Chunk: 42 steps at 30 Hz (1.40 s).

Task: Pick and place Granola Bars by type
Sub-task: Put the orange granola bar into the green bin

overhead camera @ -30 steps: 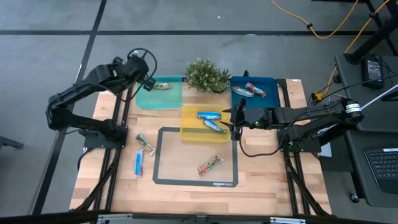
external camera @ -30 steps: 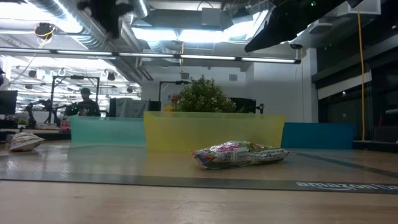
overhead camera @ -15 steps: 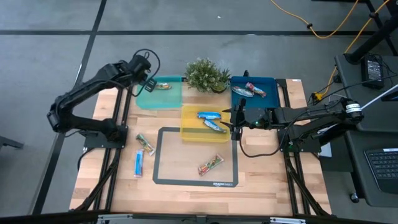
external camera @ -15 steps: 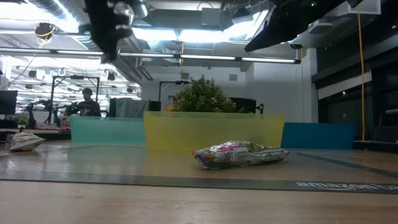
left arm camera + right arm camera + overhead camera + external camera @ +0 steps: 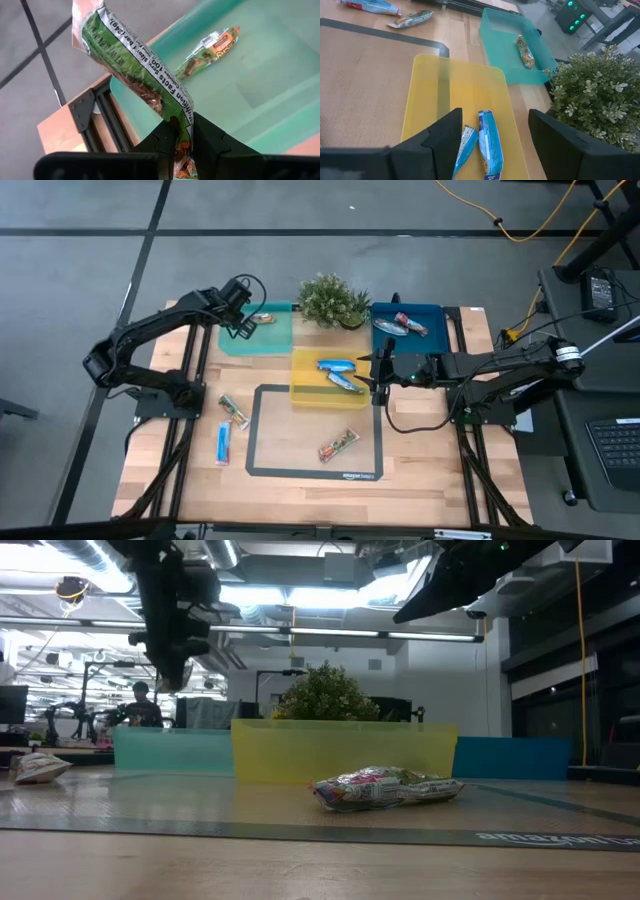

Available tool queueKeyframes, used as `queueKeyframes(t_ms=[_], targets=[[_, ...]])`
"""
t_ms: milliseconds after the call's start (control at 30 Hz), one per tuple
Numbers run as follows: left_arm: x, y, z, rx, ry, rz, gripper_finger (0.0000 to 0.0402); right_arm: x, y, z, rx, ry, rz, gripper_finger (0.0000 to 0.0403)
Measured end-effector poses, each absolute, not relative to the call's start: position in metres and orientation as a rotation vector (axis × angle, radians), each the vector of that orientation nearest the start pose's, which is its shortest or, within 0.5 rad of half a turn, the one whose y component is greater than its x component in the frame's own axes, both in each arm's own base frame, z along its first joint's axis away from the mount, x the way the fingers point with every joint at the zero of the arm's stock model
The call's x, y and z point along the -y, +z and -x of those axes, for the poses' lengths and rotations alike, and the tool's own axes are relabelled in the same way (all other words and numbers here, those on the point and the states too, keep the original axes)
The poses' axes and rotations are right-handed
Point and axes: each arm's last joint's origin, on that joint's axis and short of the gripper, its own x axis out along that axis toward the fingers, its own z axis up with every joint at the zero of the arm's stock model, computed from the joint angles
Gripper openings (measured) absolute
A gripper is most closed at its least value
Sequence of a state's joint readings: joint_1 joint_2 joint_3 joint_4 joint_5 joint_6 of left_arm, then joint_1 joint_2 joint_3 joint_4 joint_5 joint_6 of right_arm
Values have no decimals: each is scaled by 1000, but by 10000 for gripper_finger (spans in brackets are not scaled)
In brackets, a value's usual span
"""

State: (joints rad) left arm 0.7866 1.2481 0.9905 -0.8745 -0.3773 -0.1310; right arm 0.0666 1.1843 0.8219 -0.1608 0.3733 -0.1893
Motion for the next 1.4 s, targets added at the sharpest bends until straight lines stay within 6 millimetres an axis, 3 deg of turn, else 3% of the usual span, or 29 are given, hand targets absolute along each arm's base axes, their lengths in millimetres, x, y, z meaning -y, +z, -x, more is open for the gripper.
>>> queueKeyframes(t_ms=[300, 567, 833, 1400], targets=[[-180, 221, -149, -1100, 1099, 408, 38, -6, 270, -253, -541, -250, 300, 229], [-181, 200, -144, -1184, 1105, 440, 38, -6, 270, -253, -540, -250, 298, 229], [-183, 198, -145, -1185, 1113, 459, 46, -6, 270, -253, -540, -250, 298, 229], [-179, 199, -145, -1242, 1050, 391, 160, -6, 270, -253, -538, -256, 275, 229]])
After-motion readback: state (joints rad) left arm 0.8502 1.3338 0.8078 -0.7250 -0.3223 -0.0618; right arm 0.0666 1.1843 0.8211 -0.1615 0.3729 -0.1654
